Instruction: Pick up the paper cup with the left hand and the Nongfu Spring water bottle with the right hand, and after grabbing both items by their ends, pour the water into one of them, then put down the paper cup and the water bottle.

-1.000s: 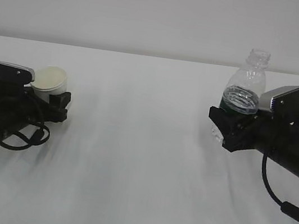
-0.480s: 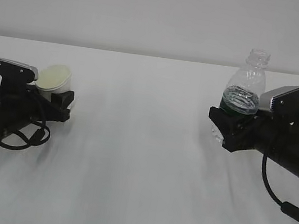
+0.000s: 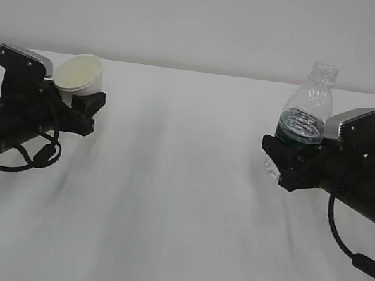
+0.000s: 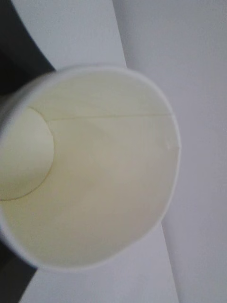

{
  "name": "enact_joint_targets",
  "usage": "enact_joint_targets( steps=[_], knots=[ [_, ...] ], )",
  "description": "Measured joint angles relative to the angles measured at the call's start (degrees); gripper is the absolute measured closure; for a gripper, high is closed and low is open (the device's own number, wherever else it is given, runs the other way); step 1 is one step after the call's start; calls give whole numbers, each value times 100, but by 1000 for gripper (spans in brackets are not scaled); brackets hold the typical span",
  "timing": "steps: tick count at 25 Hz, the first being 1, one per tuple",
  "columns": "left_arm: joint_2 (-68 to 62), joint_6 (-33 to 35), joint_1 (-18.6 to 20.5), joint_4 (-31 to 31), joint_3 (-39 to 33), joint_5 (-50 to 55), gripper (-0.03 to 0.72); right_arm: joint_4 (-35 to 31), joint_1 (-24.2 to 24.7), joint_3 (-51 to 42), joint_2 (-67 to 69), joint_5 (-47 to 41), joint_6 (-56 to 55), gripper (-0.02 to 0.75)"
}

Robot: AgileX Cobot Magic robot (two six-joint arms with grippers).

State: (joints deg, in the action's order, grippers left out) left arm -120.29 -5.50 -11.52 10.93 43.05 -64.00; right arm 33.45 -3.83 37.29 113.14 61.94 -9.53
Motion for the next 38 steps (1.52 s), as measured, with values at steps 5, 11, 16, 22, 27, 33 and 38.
enact_joint_targets(
  steps=[5,11,16,22,27,33,38],
  knots=[
    [215,-177,0,511,0,184,223,4,0,0,0,0,0,264],
    [273,-731,0,1359,0,230,223,152,0,0,0,0,0,264],
    [273,-1120,0,2170,-10,230,223,259,0,0,0,0,0,264],
    [273,-1411,0,3108,-10,218,223,497,0,0,0,0,0,264],
    [273,-1713,0,3794,-10,-36,223,719,0,0,0,0,0,265],
    [273,-2094,0,4631,-10,-125,223,1109,0,0,0,0,0,265],
    [277,-2238,-41,4991,-10,-125,223,1360,0,0,-3,0,-5,265]
  ],
)
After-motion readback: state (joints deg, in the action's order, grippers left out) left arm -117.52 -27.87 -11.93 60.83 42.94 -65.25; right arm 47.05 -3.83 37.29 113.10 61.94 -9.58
